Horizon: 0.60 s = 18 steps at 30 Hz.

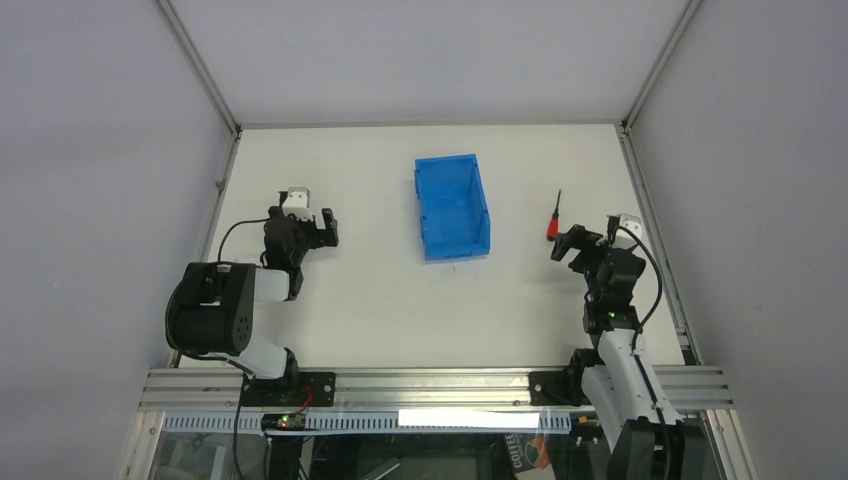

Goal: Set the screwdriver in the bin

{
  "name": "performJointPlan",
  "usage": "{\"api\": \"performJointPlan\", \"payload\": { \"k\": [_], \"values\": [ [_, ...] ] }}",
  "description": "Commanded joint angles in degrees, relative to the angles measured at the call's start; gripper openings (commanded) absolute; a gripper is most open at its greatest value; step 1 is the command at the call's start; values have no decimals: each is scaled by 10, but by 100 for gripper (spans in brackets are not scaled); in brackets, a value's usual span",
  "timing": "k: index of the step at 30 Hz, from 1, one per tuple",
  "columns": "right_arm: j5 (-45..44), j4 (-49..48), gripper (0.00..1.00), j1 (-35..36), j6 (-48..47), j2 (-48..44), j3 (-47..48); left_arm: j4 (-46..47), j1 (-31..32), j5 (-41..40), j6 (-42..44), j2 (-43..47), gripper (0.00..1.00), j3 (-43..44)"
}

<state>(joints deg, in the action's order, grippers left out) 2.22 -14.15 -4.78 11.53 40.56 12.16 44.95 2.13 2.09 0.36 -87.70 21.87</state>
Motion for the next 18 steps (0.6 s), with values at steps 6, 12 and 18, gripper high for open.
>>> {"api": "performJointPlan", "payload": {
  "k": [6,12,18],
  "values": [
    [1,122,99,-2,32,38,119,13,-4,11,-12,13,99,-1],
    [-49,438,99,-2,47,234,364,13,-4,11,-12,13,99,-1],
    [-35,494,99,-1,41,417,504,13,-4,11,-12,13,99,0]
  ]
}}
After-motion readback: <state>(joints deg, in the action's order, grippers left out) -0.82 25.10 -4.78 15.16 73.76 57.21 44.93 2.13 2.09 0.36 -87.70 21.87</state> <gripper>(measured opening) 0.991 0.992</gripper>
